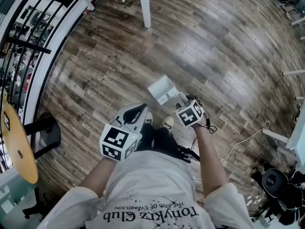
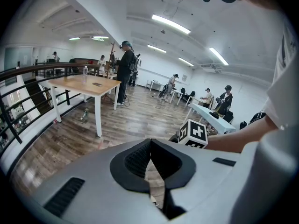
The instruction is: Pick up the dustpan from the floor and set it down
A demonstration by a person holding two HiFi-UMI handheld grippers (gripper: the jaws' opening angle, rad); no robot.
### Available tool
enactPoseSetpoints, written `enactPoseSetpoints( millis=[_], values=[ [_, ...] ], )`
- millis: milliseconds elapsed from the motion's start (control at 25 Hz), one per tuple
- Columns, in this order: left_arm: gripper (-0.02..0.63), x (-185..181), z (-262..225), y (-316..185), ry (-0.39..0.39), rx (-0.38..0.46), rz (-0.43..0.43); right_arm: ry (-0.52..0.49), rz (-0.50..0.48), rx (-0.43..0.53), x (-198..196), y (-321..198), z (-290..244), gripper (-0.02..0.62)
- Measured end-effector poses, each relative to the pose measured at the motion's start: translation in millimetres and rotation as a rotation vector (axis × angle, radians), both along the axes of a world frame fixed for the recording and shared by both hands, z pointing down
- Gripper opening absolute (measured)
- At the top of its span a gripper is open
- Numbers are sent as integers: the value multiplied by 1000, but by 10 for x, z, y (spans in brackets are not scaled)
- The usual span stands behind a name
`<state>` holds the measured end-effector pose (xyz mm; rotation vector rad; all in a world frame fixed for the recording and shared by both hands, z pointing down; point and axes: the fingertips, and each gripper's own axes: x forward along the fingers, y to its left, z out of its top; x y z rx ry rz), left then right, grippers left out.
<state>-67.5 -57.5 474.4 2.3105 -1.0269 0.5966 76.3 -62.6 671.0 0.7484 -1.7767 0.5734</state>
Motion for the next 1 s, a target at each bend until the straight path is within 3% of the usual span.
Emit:
enactPoseSetpoints(
  millis=[560,1000],
  values=[
    [23,-28,-78,186,3,18,14,-82,28,84,-48,-5,-387,272],
    [23,-38,-182,358,4,40,28,-73,88,248,15,-85,-898,272]
  ],
)
